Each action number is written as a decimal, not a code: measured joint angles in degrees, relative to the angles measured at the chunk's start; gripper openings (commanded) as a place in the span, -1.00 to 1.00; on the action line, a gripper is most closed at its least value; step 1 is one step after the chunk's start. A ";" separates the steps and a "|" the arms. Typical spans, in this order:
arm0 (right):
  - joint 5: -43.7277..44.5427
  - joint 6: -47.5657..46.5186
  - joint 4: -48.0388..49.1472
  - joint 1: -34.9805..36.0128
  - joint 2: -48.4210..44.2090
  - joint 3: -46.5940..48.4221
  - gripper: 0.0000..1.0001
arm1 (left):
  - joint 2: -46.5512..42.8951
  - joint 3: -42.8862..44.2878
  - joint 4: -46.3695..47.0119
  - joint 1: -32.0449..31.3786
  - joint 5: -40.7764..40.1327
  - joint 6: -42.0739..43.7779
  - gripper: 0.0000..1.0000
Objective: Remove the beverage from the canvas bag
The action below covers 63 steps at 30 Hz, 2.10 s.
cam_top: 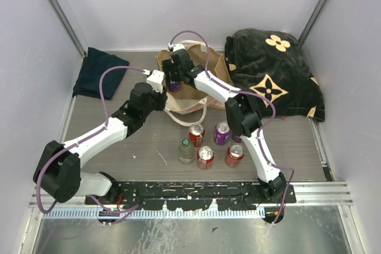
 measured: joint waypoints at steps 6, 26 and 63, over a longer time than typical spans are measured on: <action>1.97 -2.01 -3.91 0.46 -3.91 -2.45 -0.99 | 0.11 -0.85 0.83 -0.02 -1.88 -0.98 -0.85; 13.70 -12.00 2.78 4.46 -53.35 -24.68 -0.99 | 1.11 -1.99 8.63 2.58 -17.11 -5.81 -1.00; 7.56 1.64 4.52 -1.53 -50.29 -58.27 -0.75 | -2.21 1.05 -4.50 5.38 -8.37 -21.97 0.92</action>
